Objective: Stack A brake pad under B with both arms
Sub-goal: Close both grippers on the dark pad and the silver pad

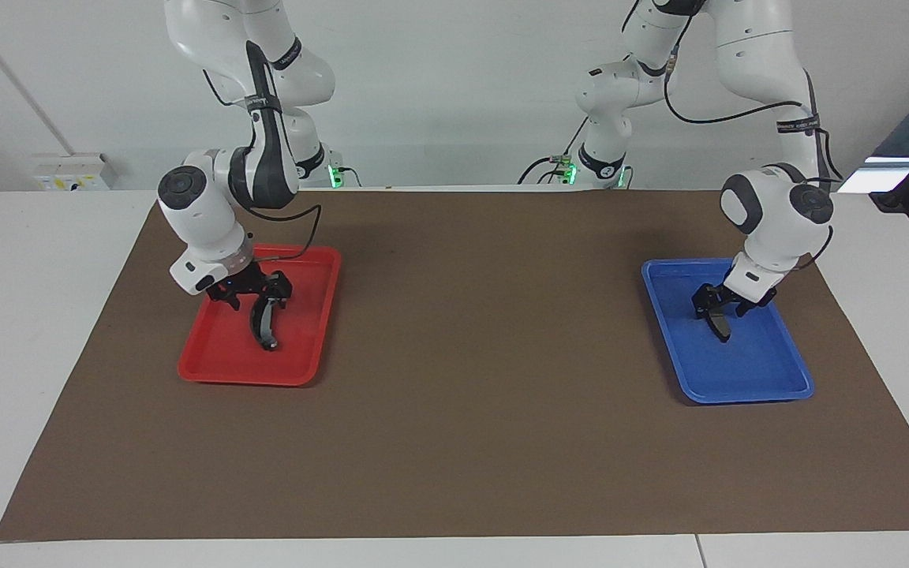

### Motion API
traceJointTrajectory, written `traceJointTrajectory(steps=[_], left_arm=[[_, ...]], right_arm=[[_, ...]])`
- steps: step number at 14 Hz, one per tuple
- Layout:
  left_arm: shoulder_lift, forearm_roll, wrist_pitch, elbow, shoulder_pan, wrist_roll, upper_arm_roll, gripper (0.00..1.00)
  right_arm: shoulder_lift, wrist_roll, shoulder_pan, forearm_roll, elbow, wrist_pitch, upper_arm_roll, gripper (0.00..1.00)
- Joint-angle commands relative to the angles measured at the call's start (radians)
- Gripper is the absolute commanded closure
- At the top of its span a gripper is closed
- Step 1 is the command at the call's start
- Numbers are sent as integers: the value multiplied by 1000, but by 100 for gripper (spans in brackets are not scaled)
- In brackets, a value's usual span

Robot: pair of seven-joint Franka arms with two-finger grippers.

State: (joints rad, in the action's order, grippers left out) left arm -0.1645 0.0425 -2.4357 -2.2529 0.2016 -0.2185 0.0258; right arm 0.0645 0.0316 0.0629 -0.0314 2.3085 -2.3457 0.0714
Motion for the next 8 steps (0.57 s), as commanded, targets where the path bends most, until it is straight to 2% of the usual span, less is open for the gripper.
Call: traceJointTrajectory(steps=[1,3,5,8], left_arm=[[31,-1,-26,-42,-7,-15,6,74],[31,-1,-17,-36,-8,-15,12,96],[69,-1,3,-28,-31,-13,20,99],[99,-1,150,57,-169,54,17,99]], right_arm=[[23,5,-14,-15,12,-33,-4,3],[38,7,-14,-15,12,-50,-4,12],[40,13,-14,-13,9,-47,-4,24],[40,14,-14,-5,6,-41,-4,48]])
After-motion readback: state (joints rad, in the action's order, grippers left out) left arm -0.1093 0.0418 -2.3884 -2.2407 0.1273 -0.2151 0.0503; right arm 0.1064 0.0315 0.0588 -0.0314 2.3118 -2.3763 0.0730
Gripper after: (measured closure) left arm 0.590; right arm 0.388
